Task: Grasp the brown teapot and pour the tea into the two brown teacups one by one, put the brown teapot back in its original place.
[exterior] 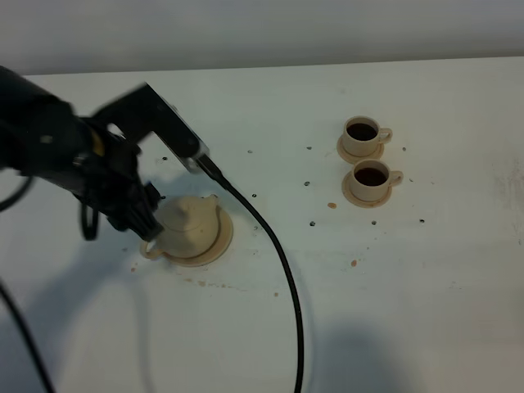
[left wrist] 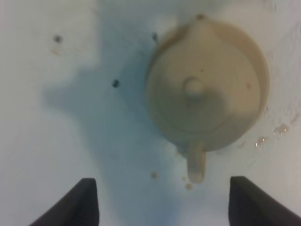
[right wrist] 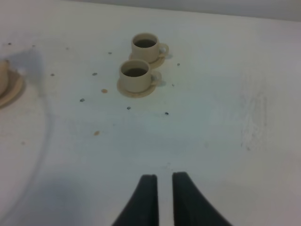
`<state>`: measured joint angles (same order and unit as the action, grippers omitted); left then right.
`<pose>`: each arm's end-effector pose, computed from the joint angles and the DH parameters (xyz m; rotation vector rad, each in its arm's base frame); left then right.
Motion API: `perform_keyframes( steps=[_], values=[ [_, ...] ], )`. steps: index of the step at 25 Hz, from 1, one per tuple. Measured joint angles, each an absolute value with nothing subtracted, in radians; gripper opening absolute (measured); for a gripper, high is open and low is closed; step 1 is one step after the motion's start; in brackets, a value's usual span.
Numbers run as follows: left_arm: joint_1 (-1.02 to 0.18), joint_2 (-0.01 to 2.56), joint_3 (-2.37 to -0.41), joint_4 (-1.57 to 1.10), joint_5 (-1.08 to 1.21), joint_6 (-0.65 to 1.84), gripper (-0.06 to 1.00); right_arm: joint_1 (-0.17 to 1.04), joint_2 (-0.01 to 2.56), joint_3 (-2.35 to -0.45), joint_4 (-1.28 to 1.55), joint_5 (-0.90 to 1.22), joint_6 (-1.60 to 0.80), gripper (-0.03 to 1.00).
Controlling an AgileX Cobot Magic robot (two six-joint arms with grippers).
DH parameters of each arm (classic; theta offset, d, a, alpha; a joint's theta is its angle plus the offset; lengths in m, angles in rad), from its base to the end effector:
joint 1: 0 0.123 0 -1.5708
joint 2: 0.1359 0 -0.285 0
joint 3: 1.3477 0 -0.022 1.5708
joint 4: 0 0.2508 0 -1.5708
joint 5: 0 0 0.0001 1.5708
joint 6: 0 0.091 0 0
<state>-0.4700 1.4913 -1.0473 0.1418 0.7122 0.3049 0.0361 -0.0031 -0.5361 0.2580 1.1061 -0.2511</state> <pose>0.2736 -0.1296 0.2613 1.0951 2.3922 0.1021 -0.0138 0.0203 0.2857 -0.3148 2.0034 0.1729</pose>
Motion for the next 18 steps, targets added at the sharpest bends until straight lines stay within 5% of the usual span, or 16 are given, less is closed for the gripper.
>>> perform_keyframes(
  steps=[18],
  values=[
    [-0.470,0.889,-1.047,0.181,0.919,0.159,0.56,0.036,-0.003,-0.536,0.258,1.106,-0.251,0.09]
  ],
)
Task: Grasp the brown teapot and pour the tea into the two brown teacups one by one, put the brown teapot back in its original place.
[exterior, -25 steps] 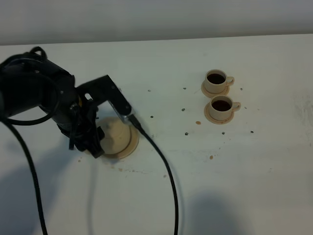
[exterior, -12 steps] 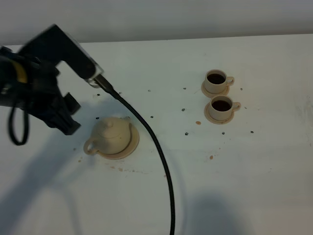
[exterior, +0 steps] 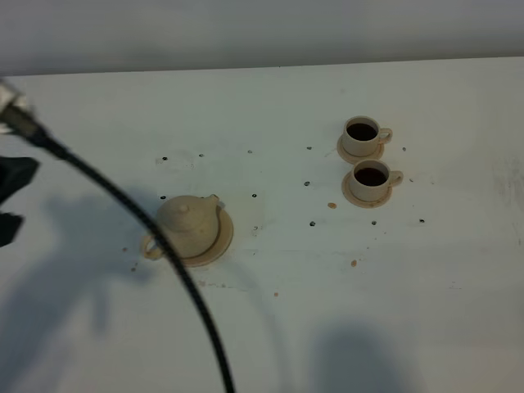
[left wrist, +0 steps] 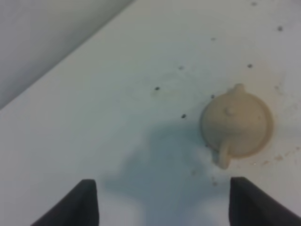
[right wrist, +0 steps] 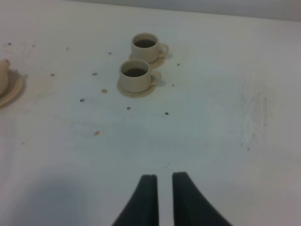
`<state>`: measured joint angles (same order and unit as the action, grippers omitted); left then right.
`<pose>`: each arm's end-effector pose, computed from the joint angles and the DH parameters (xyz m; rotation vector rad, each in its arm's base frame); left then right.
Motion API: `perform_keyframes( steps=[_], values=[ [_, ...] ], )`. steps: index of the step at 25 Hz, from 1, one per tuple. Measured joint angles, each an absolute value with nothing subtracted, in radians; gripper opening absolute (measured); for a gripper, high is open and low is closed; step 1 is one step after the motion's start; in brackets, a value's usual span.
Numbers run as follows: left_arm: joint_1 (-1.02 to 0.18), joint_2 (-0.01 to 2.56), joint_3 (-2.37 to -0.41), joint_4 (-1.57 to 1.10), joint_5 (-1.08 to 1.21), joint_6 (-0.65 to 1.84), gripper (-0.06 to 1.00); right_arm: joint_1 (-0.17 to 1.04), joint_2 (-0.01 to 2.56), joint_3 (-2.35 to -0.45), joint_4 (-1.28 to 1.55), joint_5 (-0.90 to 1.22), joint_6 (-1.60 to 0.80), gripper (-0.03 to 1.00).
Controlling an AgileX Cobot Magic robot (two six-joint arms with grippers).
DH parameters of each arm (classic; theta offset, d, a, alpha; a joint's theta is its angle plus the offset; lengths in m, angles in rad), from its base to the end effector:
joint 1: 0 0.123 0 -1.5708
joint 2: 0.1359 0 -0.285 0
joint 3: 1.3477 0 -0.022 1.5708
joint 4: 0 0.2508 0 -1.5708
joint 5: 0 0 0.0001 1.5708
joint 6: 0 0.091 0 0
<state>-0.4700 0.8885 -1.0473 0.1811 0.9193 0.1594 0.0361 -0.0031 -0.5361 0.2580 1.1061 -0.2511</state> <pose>0.1491 -0.0611 0.3932 0.7327 2.1047 0.0513 -0.0138 0.0203 0.2857 -0.3148 2.0034 0.1729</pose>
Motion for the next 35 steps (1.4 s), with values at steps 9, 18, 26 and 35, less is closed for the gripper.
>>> perform_keyframes(
  steps=[9,18,26,35],
  values=[
    [-0.277,0.632,-1.047,0.144,1.078,0.082,0.56,0.036,-0.003,-0.536,0.258,1.106,-0.251,0.09],
    [-0.071,0.497,-1.047,-0.119,1.184,0.191,0.56,0.036,-0.003,-0.536,0.258,1.106,-0.251,0.09],
    [0.020,0.383,-1.043,-0.145,1.202,0.191,0.56,0.036,-0.003,-0.536,0.258,1.106,-0.251,0.09],
    [0.025,0.257,-0.723,-0.145,1.106,0.166,0.54,0.036,-0.003,-0.536,0.258,1.106,-0.251,0.09]
  ],
)
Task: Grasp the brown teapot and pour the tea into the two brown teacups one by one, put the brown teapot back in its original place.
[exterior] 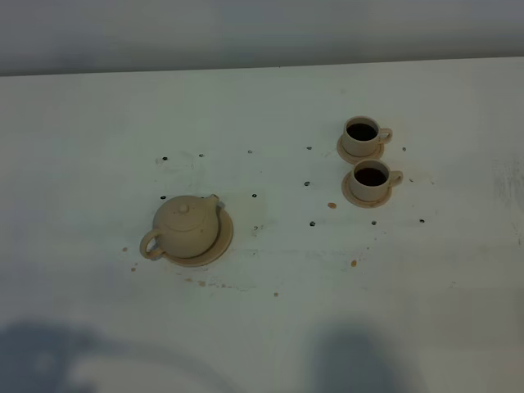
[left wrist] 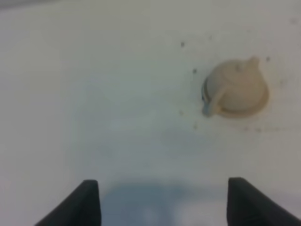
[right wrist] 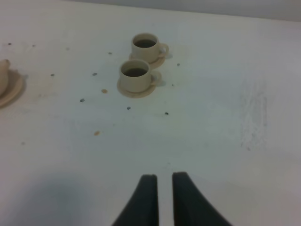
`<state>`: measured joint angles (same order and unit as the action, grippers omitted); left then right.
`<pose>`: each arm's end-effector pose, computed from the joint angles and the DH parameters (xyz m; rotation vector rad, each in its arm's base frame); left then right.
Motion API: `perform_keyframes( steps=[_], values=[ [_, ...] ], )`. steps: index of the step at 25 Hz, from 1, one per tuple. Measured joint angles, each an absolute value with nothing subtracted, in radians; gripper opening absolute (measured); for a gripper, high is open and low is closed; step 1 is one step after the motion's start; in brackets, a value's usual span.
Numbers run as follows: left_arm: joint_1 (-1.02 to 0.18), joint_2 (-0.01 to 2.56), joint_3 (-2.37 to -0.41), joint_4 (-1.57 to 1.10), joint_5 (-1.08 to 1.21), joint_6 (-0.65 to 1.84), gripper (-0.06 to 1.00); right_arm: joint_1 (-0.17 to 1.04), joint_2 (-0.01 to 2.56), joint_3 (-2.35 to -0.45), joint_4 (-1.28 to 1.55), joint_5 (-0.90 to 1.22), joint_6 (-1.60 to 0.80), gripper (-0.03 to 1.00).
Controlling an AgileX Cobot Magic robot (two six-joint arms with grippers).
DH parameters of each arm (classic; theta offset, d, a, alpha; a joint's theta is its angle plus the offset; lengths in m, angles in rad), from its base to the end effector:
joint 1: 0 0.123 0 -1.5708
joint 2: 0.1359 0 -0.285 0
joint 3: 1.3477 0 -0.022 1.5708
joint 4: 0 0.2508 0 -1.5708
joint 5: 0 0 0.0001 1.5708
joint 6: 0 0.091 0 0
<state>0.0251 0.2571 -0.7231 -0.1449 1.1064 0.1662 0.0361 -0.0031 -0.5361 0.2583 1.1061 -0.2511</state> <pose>0.0158 -0.0114 0.3355 0.1569 2.1094 -0.0621 -0.0138 0.0203 0.2857 -0.3148 2.0033 0.1732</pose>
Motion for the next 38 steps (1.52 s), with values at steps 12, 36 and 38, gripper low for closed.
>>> perform_keyframes(
  steps=[12,36,38],
  values=[
    [0.025,0.083,-0.470,-0.089,1.060,0.091,0.53,0.036,-0.003,-0.536,0.258,1.106,-0.251,0.09],
    [0.025,-0.004,-0.462,-0.020,1.060,0.023,0.52,0.036,-0.003,-0.536,0.258,1.106,-0.251,0.09],
    [0.025,-0.004,-0.462,-0.023,1.060,0.026,0.52,0.036,-0.003,-0.536,0.258,1.106,-0.251,0.09]
  ],
)
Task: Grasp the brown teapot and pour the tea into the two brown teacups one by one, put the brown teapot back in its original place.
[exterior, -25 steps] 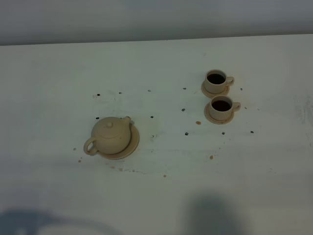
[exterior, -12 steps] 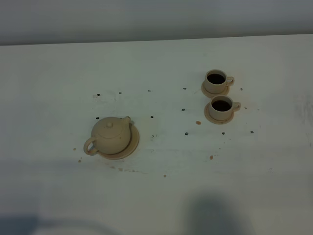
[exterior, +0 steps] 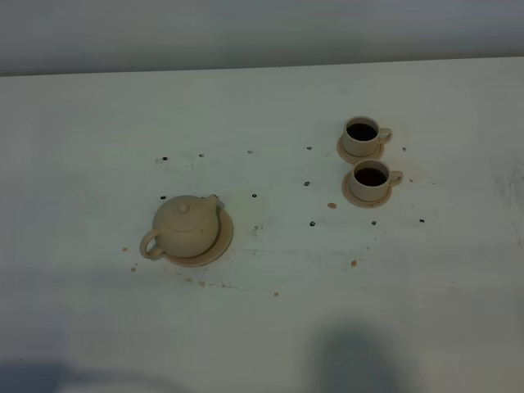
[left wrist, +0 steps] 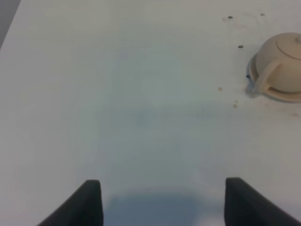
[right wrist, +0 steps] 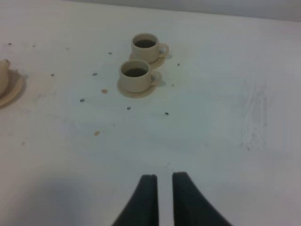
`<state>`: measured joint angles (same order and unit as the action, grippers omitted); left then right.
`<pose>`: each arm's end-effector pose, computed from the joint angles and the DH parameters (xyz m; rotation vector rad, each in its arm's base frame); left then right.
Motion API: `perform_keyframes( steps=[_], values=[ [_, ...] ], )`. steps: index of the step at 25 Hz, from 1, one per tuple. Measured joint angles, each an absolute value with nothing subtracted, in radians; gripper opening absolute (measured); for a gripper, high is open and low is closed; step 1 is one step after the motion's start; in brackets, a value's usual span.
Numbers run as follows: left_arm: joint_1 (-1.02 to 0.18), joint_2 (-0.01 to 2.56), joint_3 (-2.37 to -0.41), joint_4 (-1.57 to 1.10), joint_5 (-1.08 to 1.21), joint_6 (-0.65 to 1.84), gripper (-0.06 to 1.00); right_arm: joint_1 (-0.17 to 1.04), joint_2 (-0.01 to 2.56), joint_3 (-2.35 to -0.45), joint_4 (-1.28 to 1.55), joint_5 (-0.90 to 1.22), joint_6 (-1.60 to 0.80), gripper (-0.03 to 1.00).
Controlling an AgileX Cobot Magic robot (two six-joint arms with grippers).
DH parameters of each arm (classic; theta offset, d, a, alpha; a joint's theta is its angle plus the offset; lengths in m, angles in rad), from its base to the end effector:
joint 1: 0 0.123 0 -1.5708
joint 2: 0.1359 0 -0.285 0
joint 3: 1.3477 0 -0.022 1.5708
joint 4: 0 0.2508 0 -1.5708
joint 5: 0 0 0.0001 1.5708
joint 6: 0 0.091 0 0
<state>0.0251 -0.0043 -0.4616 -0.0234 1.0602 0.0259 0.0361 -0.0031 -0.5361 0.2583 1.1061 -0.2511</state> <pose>-0.0012 -0.0019 0.2666 0.0014 2.0777 0.0030 -0.0138 0.0203 0.2857 -0.3148 2.0033 0.1732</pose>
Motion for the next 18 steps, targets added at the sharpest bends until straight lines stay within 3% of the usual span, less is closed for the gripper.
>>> perform_keyframes(
  steps=[18],
  values=[
    [0.025,-0.004,-0.462,-0.027,1.060,0.029,0.52,0.036,-0.003,-0.536,0.258,1.106,-0.251,0.09]
  ],
)
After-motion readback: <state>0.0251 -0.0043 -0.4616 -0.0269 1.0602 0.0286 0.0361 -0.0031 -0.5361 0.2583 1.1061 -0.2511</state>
